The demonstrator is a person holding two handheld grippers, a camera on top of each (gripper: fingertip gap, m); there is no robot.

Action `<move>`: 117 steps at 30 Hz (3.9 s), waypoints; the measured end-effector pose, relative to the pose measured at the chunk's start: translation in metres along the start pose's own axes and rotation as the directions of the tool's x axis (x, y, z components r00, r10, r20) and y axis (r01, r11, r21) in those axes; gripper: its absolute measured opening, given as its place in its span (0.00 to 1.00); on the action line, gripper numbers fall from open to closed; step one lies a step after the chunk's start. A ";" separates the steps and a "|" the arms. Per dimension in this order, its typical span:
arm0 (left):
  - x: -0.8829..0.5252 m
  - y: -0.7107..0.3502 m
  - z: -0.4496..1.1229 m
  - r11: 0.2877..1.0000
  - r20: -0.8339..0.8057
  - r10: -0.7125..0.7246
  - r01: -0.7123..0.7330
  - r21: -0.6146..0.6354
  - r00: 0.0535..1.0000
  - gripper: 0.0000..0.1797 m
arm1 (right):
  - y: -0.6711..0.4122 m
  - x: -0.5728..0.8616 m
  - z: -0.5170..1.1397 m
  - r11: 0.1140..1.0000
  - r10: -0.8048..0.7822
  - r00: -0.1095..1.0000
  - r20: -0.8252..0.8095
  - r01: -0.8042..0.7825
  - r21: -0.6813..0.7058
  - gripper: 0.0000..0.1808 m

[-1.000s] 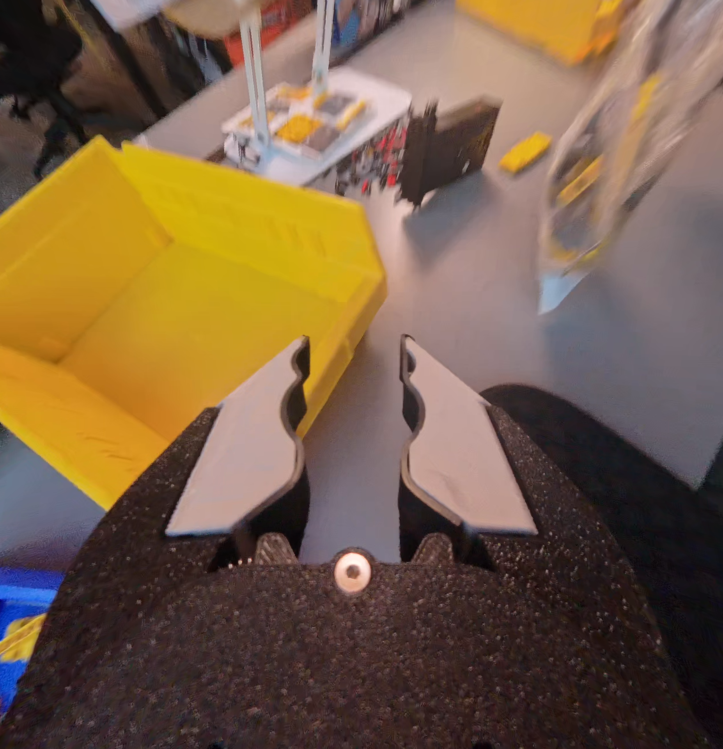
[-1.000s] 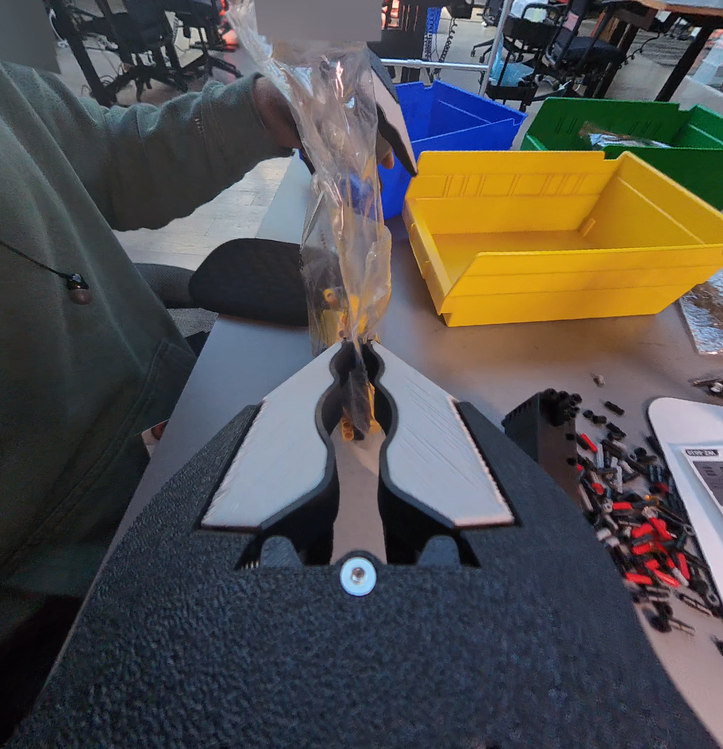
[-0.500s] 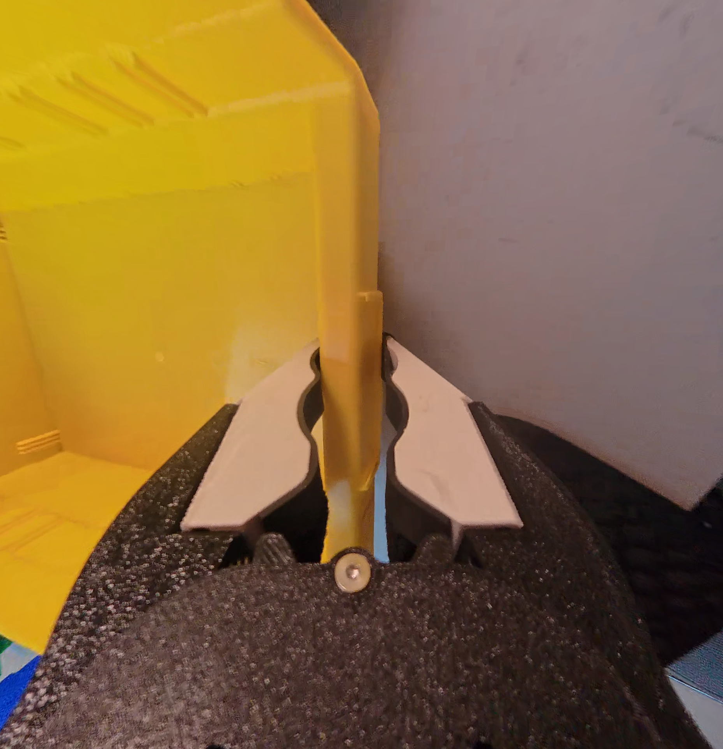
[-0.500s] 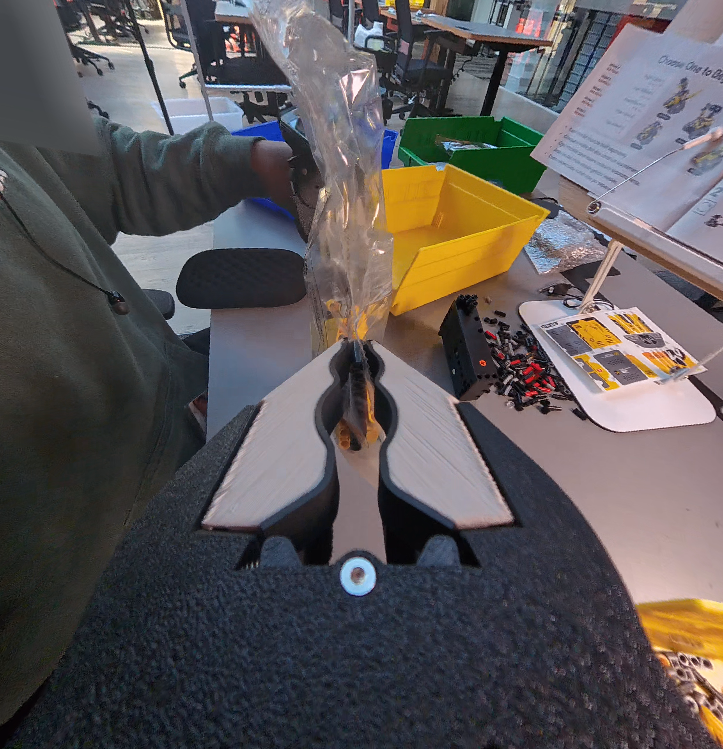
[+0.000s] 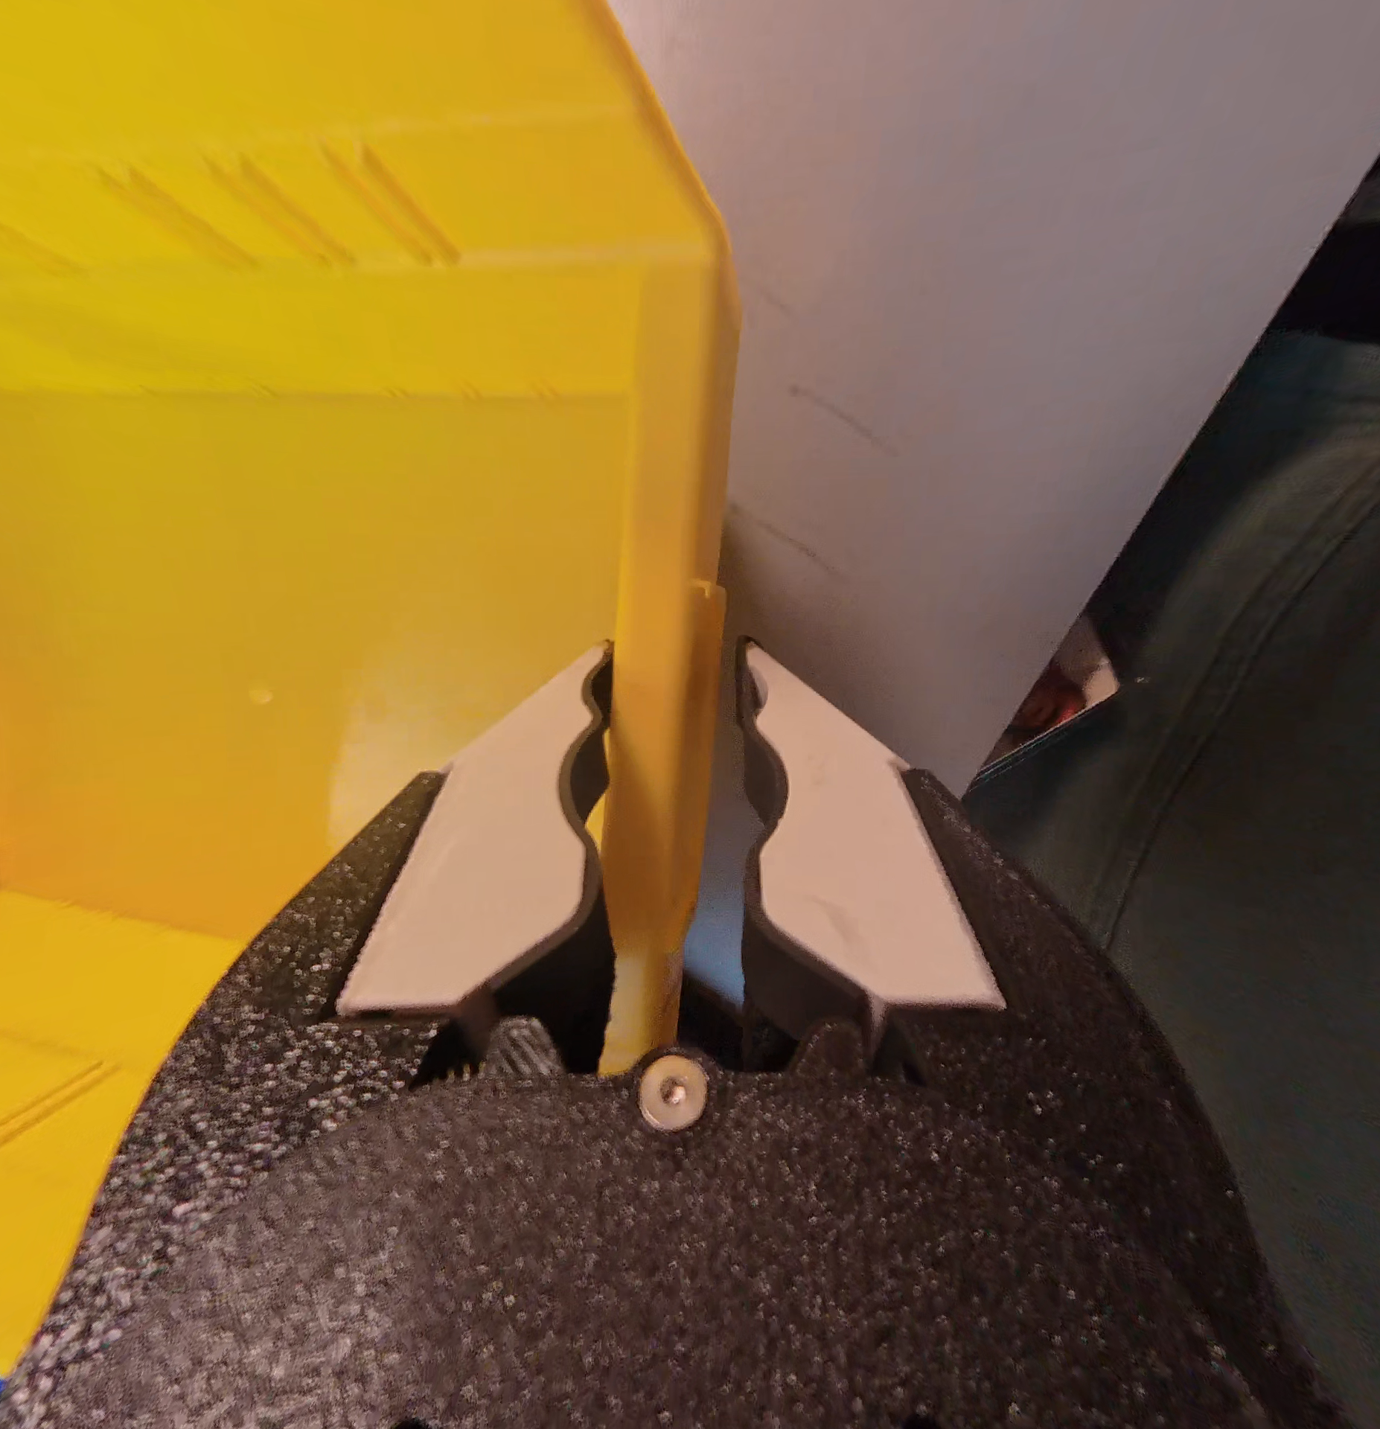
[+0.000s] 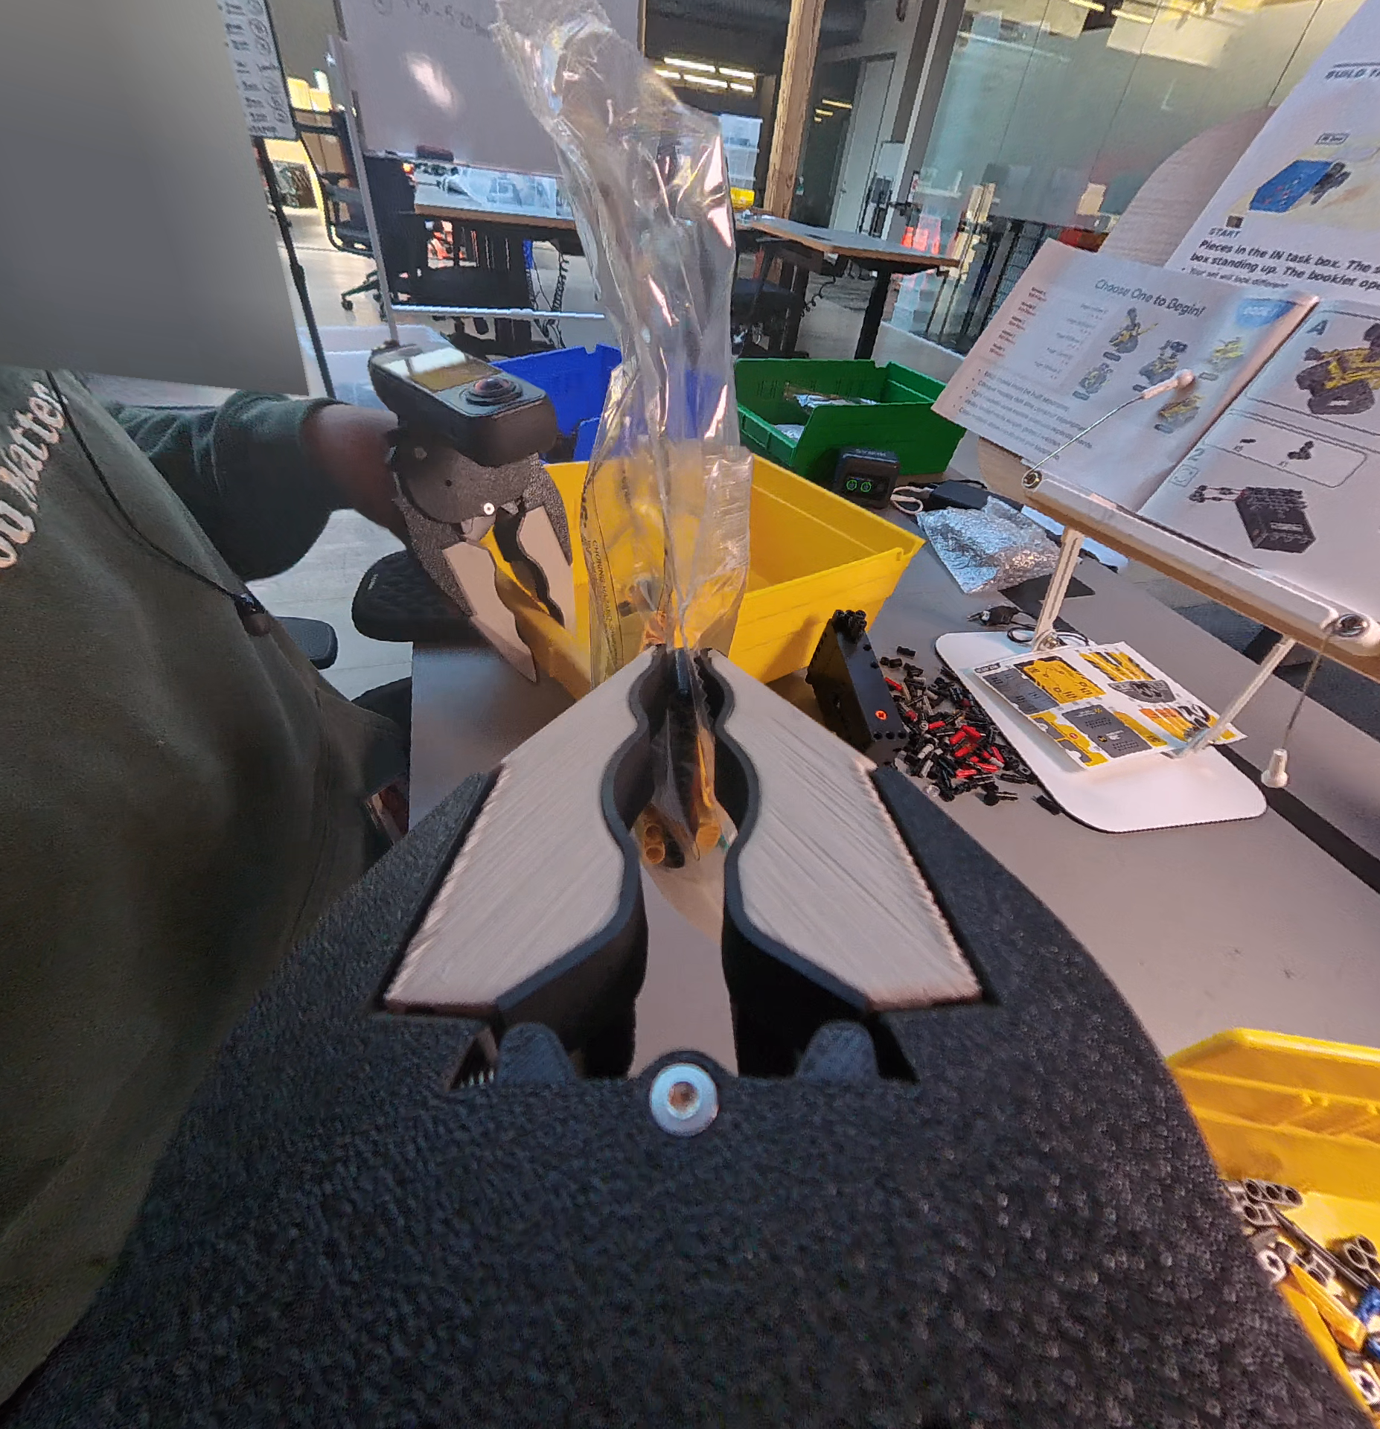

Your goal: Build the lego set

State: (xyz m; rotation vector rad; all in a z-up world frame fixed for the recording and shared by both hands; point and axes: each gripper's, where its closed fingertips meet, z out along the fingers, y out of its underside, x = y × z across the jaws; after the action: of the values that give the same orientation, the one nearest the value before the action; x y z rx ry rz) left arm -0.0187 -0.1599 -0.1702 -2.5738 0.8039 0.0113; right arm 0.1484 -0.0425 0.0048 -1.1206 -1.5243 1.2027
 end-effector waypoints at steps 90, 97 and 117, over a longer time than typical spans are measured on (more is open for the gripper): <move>-0.088 -0.021 -0.193 0.518 0.001 -0.092 0.047 0.854 0.996 0.25 | 0.005 -0.057 0.213 0.953 -0.124 0.878 0.463 0.235 -0.191 0.00; -0.090 -0.047 -0.161 0.629 -0.047 0.326 -0.180 0.757 0.944 0.25 | 0.008 -0.044 0.206 0.907 -0.016 0.632 0.775 0.335 -0.254 0.00; -0.208 -0.045 -0.151 0.508 -0.284 -0.114 0.301 0.807 0.952 0.00 | -0.014 0.081 0.263 0.989 -0.079 0.943 0.324 0.116 -0.096 0.00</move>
State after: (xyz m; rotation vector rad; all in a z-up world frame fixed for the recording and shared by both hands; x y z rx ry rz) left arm -0.1852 -0.0776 0.0123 -1.6909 0.3744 -0.5850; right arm -0.1251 -0.0181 -0.0140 -0.9406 -1.8929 1.2881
